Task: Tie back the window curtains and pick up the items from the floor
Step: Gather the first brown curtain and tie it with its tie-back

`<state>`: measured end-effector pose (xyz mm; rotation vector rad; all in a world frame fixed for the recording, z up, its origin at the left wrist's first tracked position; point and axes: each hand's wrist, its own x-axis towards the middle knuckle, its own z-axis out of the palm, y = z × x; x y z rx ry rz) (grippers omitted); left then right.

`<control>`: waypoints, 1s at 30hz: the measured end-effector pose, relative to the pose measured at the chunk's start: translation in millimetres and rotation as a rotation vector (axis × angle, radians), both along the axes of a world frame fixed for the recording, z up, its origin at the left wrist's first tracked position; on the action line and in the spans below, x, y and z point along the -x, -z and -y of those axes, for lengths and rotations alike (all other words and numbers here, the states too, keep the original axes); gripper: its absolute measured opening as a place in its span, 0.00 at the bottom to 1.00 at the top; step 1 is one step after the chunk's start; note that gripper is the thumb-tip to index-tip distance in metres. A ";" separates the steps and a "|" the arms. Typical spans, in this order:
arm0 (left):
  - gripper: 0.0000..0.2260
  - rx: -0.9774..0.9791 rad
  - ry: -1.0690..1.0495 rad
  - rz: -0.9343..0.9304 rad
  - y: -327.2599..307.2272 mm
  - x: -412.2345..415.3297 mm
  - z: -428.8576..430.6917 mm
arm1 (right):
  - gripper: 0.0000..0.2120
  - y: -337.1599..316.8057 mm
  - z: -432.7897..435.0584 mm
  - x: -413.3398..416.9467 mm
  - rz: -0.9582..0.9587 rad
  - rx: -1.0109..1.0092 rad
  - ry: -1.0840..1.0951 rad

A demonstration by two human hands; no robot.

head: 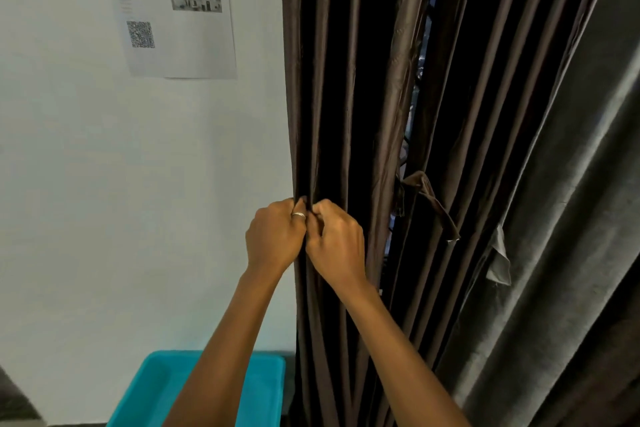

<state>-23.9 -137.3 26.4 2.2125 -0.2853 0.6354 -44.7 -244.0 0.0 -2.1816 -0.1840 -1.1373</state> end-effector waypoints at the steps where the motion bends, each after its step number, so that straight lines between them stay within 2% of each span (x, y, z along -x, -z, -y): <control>1: 0.21 0.016 0.007 -0.007 0.1 0.0 -1.3 | 0.12 0.2 0.0 0.5 0.003 -0.010 -0.019; 9: 0.20 0.141 0.180 -0.164 -10.2 8.4 -2.4 | 0.09 7.0 -5.1 1.7 -0.019 -0.090 -0.058; 13: 0.20 0.194 0.191 -0.238 -18.1 9.7 -1.8 | 0.07 8.9 -6.7 -1.5 -0.013 -0.100 -0.031; 15: 0.23 0.153 0.182 -0.265 -23.0 9.3 -3.3 | 0.06 8.6 -9.9 -3.4 -0.011 -0.091 -0.010; 18: 0.32 -0.047 0.081 -0.228 -29.1 6.4 -4.9 | 0.06 7.6 -18.2 -8.0 -0.020 -0.070 0.012; 24: 0.17 -0.095 -0.078 -0.214 -33.2 -8.7 -13.2 | 0.07 6.7 -39.9 -16.4 0.013 -0.085 0.040; 30: 0.18 -0.142 -0.023 -0.179 -30.2 -15.6 -27.0 | 0.04 5.4 -42.5 -16.7 -0.029 -0.005 0.038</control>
